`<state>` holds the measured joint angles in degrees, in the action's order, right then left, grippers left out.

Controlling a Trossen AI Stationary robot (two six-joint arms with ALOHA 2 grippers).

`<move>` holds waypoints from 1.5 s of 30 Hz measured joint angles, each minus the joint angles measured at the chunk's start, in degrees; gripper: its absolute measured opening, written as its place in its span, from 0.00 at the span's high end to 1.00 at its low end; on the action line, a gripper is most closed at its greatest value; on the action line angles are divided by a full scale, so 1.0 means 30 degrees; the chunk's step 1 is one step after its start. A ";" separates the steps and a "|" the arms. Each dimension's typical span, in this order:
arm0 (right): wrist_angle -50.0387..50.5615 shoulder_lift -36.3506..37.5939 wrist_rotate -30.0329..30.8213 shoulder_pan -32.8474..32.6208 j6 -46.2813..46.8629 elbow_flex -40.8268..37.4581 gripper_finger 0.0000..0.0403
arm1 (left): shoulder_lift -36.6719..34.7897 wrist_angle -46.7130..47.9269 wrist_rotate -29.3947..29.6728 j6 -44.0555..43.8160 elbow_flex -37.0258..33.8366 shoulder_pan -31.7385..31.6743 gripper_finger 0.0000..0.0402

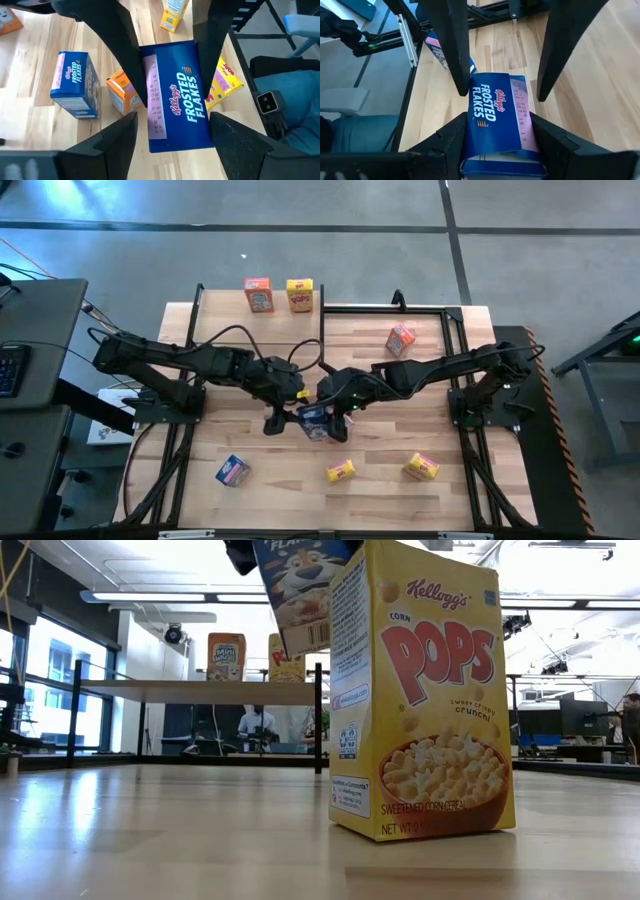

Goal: Stack cereal on shelf
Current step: Put the right blue cereal box on the shelf

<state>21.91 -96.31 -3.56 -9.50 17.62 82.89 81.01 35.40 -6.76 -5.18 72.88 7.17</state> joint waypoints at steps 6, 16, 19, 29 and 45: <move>-0.0284 0.0000 0.0435 0.0044 -0.0106 0.0000 0.56 | 0.0000 0.0012 0.0060 -0.0191 0.0000 -0.0010 0.40; -0.0508 0.0000 0.0522 0.0051 -0.0033 0.0000 0.56 | 0.0000 -0.0015 0.0007 0.0067 0.0000 -0.0003 0.50; -0.0525 0.0000 0.0514 0.0044 0.0025 0.0000 0.56 | 0.0000 -0.0009 0.0015 0.0104 0.0000 -0.0003 0.56; -0.0540 0.0000 0.0507 0.0044 0.0001 -0.0003 0.56 | 0.0000 -0.0007 0.0027 0.0146 -0.0007 -0.0003 0.62; -0.0647 0.0000 -0.0101 0.0066 -0.0466 -0.0007 0.56 | 0.0000 -0.0015 -0.0037 0.0090 -0.0007 0.0012 0.62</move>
<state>19.97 -96.31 -3.87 -9.30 16.22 82.87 81.01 35.35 -6.87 -4.91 72.86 7.20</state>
